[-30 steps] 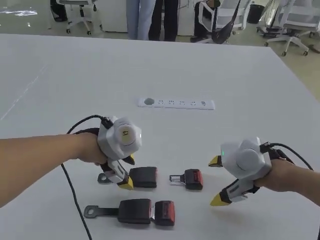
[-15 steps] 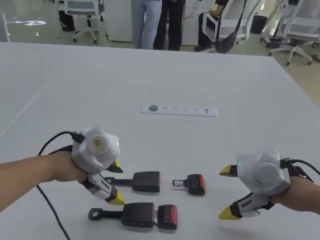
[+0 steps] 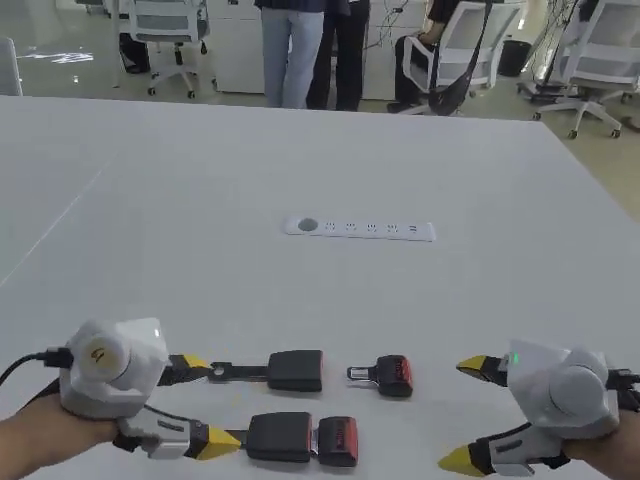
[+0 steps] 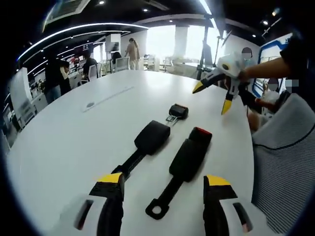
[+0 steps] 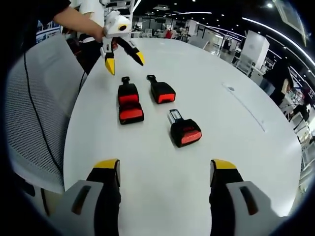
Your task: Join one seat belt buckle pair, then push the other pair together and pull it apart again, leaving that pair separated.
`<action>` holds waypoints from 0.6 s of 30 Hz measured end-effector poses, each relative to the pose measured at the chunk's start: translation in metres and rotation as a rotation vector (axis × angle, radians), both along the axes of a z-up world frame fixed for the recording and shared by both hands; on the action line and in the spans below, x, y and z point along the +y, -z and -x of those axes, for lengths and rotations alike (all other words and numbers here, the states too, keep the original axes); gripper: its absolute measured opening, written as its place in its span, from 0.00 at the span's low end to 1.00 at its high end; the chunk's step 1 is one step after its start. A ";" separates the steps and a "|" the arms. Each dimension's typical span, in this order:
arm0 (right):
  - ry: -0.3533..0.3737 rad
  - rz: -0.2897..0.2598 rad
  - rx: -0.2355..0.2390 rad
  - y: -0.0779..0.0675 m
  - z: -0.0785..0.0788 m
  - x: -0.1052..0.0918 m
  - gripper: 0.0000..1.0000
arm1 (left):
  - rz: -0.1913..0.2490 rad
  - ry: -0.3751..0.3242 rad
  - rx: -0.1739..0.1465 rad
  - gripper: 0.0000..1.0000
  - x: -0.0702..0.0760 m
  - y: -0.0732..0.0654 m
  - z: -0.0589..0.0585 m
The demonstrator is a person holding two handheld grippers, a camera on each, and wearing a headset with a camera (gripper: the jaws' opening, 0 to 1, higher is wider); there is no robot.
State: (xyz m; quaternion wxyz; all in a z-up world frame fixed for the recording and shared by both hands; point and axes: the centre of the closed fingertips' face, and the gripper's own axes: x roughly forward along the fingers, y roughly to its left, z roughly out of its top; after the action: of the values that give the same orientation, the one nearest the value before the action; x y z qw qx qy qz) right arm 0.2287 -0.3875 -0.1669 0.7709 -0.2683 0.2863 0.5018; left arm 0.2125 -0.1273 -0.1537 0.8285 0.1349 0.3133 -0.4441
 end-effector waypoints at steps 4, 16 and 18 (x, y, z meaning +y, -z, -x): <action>0.050 -0.058 -0.014 -0.002 0.008 0.003 0.77 | 0.051 -0.081 -0.044 0.69 0.013 0.001 0.002; 0.174 -0.211 -0.054 -0.007 0.025 0.020 0.93 | 0.072 -0.141 -0.068 0.90 0.008 0.012 0.033; 0.177 -0.213 -0.056 -0.005 0.027 0.022 0.97 | 0.085 -0.159 -0.085 0.92 0.007 0.012 0.030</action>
State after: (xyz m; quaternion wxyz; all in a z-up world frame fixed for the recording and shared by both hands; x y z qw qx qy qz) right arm 0.2019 -0.3656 -0.1617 0.8439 -0.1728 0.2322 0.4518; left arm 0.1827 -0.1199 -0.1652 0.8787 0.0931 0.2682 -0.3838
